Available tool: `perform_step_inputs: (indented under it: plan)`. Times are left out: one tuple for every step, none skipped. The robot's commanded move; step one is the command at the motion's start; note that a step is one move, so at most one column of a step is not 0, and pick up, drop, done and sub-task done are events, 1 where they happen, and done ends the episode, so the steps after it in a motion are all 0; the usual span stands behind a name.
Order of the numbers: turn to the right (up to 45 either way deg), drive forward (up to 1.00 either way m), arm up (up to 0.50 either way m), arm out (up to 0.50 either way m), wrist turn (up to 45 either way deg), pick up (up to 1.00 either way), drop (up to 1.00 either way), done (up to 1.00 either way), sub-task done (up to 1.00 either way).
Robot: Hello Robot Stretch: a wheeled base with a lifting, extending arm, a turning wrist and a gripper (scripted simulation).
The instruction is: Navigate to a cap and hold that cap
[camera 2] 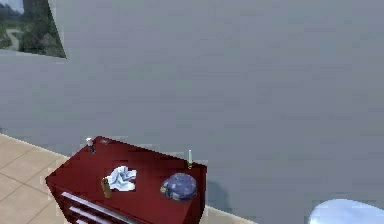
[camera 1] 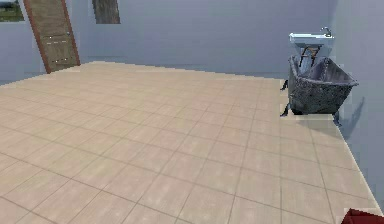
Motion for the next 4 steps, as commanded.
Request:
perform_step_inputs:
  plan:
    - [0.0,0.0,0.5,0.0,0.0,0.0,0.0,0.0,0.0]
    - [0.0,0.0,0.08,0.0,0.0,0.0,0.0,0.0,0.0]
    - [0.0,0.0,0.0,0.4,0.0,0.0,0.0,0.0,0.0]
    - [0.0,0.0,0.0,0.0,45.0,0.0,0.0,0.0,0.0]
